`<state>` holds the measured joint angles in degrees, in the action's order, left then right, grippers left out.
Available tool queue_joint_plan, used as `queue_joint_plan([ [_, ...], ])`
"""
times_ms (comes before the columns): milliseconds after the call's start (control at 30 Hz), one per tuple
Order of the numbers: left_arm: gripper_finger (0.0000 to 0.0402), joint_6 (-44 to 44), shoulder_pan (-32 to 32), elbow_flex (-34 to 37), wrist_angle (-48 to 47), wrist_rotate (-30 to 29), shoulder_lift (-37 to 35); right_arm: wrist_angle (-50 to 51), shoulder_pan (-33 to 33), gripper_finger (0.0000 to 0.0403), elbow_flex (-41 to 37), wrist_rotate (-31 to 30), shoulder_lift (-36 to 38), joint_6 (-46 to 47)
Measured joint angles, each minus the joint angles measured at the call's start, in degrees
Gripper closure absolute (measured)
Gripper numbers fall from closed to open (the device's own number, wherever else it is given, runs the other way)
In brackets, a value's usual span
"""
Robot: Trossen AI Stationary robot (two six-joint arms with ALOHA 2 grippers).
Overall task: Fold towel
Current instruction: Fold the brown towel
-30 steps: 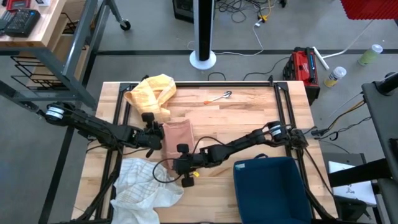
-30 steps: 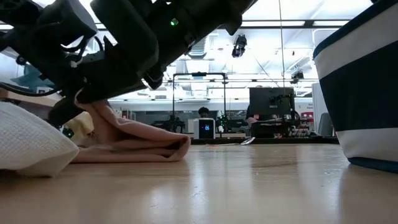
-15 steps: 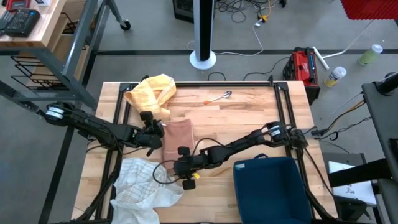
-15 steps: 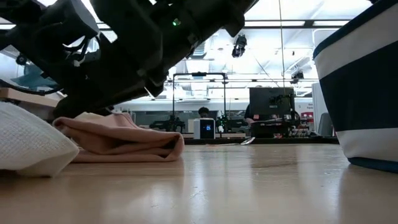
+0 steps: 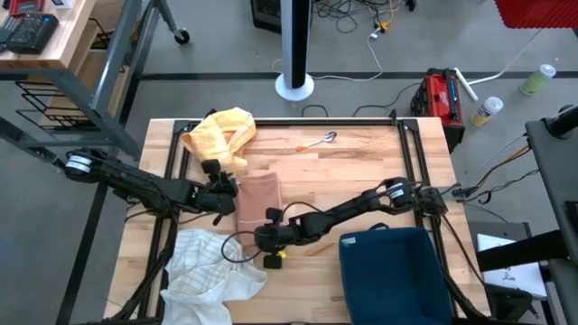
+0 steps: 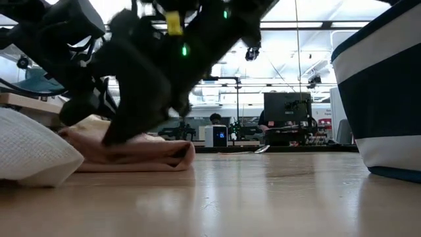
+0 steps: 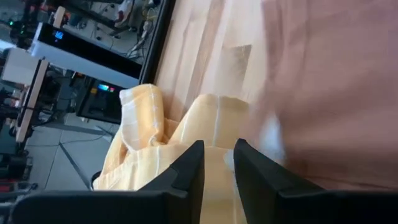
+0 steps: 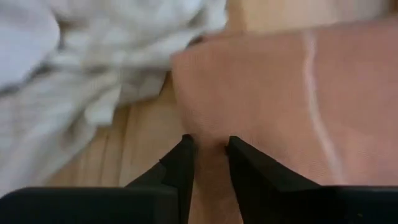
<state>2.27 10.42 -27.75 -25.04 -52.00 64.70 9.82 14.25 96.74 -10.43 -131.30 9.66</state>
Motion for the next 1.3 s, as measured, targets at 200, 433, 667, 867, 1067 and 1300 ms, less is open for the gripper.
queue_joint_plan([
  [200,0.0318,0.0,0.0,0.0,0.1,0.0,-1.2,-2.8,-0.3,0.0340,0.0,0.4,-2.6,2.0],
  [433,0.0308,-1.0,0.6,-1.8,0.3,7.6,-3.1,-2.2,-0.4,0.0366,-0.1,0.4,0.5,1.0],
  [667,0.0322,-0.5,0.7,-4.3,0.3,35.5,-2.3,4.1,-0.5,0.0376,-0.1,-1.8,6.6,0.3],
  [867,0.0324,6.9,0.8,-3.4,0.3,47.1,2.8,11.3,-1.5,0.0380,-0.2,-7.6,7.5,3.4],
  [1067,0.0326,7.8,0.7,-3.4,0.7,43.8,12.0,17.3,-2.5,0.0398,-1.3,-7.2,5.6,7.8],
  [1300,0.0326,8.2,0.6,-4.8,0.9,39.9,14.6,24.7,-3.0,0.0401,-3.0,-7.3,5.6,9.4],
])
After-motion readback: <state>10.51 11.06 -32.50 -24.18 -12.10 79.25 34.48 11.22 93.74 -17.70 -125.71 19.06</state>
